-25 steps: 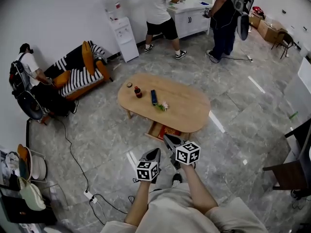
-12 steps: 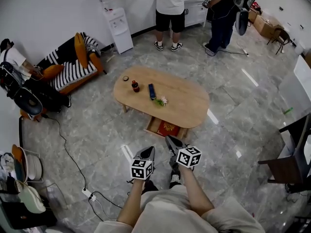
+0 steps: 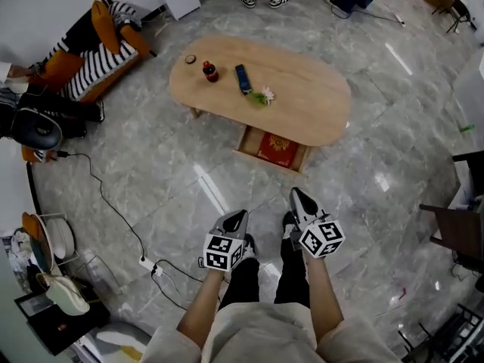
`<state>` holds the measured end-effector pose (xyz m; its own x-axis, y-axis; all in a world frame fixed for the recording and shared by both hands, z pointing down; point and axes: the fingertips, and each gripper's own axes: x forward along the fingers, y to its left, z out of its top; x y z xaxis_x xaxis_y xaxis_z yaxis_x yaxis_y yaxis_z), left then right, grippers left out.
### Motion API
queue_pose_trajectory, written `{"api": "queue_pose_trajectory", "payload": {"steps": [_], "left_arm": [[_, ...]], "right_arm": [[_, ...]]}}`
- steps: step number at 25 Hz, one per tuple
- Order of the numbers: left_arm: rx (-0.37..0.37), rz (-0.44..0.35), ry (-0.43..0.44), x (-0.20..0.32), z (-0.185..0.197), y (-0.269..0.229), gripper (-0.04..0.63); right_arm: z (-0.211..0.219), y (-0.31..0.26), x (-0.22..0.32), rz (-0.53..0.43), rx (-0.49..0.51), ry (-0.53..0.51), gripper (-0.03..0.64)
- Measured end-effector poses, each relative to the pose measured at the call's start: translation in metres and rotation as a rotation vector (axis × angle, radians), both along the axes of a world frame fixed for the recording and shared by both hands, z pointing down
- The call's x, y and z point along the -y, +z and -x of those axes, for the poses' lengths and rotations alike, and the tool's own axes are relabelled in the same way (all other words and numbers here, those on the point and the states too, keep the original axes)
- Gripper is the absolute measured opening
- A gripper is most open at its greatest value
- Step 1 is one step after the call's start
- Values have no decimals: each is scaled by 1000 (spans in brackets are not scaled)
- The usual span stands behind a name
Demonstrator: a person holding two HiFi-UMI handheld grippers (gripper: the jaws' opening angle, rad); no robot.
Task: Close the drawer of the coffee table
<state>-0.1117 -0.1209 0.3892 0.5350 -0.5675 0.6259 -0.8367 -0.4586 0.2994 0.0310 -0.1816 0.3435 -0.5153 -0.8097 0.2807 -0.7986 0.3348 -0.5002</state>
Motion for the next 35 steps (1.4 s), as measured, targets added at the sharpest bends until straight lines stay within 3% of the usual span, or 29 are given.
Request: {"api": "queue_pose_trajectory", "payload": {"steps": [4, 7, 13, 16, 23, 27, 31, 35], "left_arm": [[19, 44, 17, 4, 14, 49, 9], [20, 46, 11, 8, 19, 69, 9], [30, -30, 15, 43, 13, 134, 9], [30, -68, -4, 63, 14, 185, 9], [-9, -209, 8, 121, -6, 304, 9], [-35, -298, 7, 142, -16, 348, 9], [0, -427, -78, 164, -5, 377, 9], [-47, -452, -57, 173, -2, 406, 9]], "right_arm": [[-25, 50, -6, 7, -32, 97, 15], [-41, 82, -18, 25, -100, 113, 15], [-70, 158, -15, 11, -210, 46, 15], [-83, 203, -5, -52, -248, 10, 15], [-156, 310, 22, -189, -272, 124, 15], [-163, 371, 24, -228, -299, 5, 15], [-173, 425, 20, -232, -346, -131, 15], [-191, 435, 33, -282, -416, -178, 15]]}}
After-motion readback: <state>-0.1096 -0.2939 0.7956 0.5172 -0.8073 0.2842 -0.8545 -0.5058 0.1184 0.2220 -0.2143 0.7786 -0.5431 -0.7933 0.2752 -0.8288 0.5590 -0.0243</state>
